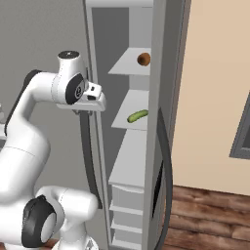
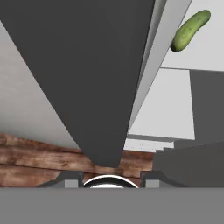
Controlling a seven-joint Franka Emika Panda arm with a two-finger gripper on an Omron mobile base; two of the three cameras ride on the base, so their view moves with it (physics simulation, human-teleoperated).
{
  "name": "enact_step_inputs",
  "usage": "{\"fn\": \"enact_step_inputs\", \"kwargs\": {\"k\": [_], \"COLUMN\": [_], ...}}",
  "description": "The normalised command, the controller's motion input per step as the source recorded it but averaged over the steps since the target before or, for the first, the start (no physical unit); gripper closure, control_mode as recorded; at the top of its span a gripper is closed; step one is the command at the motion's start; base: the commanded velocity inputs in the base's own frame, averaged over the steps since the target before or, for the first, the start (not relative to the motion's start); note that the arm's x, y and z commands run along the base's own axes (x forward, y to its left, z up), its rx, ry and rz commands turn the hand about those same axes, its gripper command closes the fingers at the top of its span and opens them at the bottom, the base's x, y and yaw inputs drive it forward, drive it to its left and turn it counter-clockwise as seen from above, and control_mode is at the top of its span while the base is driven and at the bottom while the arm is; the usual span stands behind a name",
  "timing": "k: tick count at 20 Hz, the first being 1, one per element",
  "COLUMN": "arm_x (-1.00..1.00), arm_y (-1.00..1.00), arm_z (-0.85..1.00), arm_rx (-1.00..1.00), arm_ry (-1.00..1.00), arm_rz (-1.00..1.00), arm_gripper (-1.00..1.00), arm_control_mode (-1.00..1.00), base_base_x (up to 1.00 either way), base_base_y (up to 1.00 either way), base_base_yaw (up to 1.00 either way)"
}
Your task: Take the cucumber and potato out of the freezer and place them in the tupperware container on the counter. Then put the tupperware containing the vegetables back in the freezer.
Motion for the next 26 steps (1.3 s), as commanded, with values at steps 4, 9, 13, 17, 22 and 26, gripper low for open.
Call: {"fn": "enact_step_inputs", "kwargs": {"k": [4,9,13,17,22,26], "arm_x": [-0.2,-0.29,-0.44,-0.46,-0.5,-0.47], "arm_y": [0.0,0.0,0.0,-0.05,-0.04,-0.02], "arm_z": [0.0,0.0,0.21,0.43,0.36,0.28], "arm_rx": [0.0,-0.01,0.0,0.0,0.0,0.0], "arm_ry": [-0.03,-0.01,-0.04,-0.06,-0.06,-0.03], "arm_rz": [0.0,-0.02,-0.02,-0.06,-0.06,-0.06], "arm_gripper": [-1.0,-1.0,-1.0,-1.0,-1.0,-1.0], "arm_control_mode": [-1.0,-1.0,-1.0,-1.0,-1.0,-1.0], "base_base_x": [0.0,0.0,0.0,0.0,0.0,0.0], "base_base_y": [0.0,0.0,0.0,0.0,0.0,0.0], "base_base_yaw": [0.0,0.0,0.0,0.0,0.0,0.0]}}
